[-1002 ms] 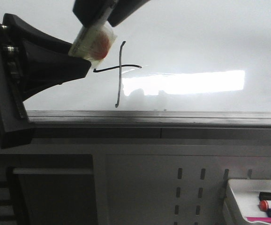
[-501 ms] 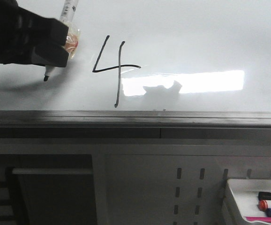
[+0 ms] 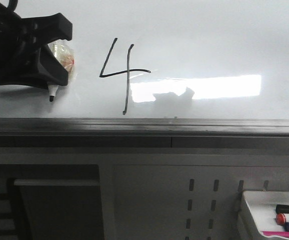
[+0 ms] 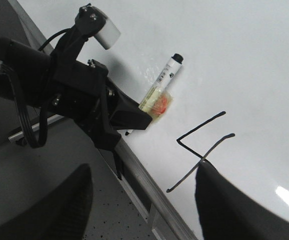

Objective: Write number 4 on whiteboard

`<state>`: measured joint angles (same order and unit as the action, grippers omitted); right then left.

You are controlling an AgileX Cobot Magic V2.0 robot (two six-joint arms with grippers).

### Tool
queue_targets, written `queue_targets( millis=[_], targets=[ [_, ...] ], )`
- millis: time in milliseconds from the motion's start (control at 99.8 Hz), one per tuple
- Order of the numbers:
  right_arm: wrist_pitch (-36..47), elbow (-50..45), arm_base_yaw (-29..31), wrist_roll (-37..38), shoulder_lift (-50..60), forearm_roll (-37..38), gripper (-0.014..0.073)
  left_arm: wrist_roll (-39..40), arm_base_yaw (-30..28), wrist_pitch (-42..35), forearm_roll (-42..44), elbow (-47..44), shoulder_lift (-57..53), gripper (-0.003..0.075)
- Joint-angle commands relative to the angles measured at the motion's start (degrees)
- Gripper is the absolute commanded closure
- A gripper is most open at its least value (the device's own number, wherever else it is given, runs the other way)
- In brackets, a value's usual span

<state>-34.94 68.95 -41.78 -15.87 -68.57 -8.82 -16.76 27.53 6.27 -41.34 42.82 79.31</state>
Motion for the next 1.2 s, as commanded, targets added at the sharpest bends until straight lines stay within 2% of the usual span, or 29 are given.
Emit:
queue_targets(
  millis=[0,231,301,371,491,561,611,692,912,952,1002,1133,1193],
  targets=[
    [3.8,1.89,0.46,-0.3,1.56,0.12,0.0198,0.57,-0.29,-1.52,-1.13,1.3,0.22,0.0741],
    [3.8,1.89,0.46,-0.3,1.56,0.12,0.0198,0.57,-0.29,-1.13,-1.57,1.3,0.22,0.0738],
    [3.8,1.89,0.46,-0.3,1.56,0.12,0.0198,0.57,-0.29,-1.0,-1.57,1.3,0.22,0.0715],
    [3.8,1.89,0.46,-0.3,1.56,0.12,0.0198,0.57,-0.29,-1.0,-1.57,1.3,0.22,0.064],
    [3.8,1.89,0.46,-0.3,1.56,0.12,0.0198,0.57,-0.29,-1.0,-1.57,1.3,0.22,0.0453],
    [4.02,1.89,0.46,-0.3,1.56,0.4,0.02,0.57,-0.29,-1.17,-1.57,1.3,-0.35,0.0393],
    [4.38,1.89,0.46,-0.3,1.56,0.99,0.0217,0.57,-0.29,-1.75,-0.62,1.3,-1.2,0.038],
    [5.05,1.6,0.46,-0.3,2.14,2.05,0.03,0.57,-0.29,-2.9,0.69,1.3,-3.0,0.0381],
    [13.03,-4.78,0.46,-0.3,8.72,2.34,0.0666,0.04,-0.29,-1.87,3.87,0.66,-11.17,0.0389],
    [14.71,-7.25,0.46,-0.3,10.65,2.34,0.0658,0.03,-0.29,-2.01,4.13,0.2,-13.25,0.0409],
    [17.13,-9.63,0.46,-0.3,12.67,2.34,0.0657,0.03,-0.29,-2.51,4.13,-0.51,-15.81,0.0475],
    [24.43,-18.37,0.46,-0.3,20.16,2.34,0.0657,-0.06,-0.29,-5.43,5.06,-3.35,-23.97,0.0736],
    [27.95,-22.43,0.46,-0.3,24.5,2.34,0.0657,-0.32,-0.29,-6.59,6.18,-5.08,-27.81,0.0741]
  ],
)
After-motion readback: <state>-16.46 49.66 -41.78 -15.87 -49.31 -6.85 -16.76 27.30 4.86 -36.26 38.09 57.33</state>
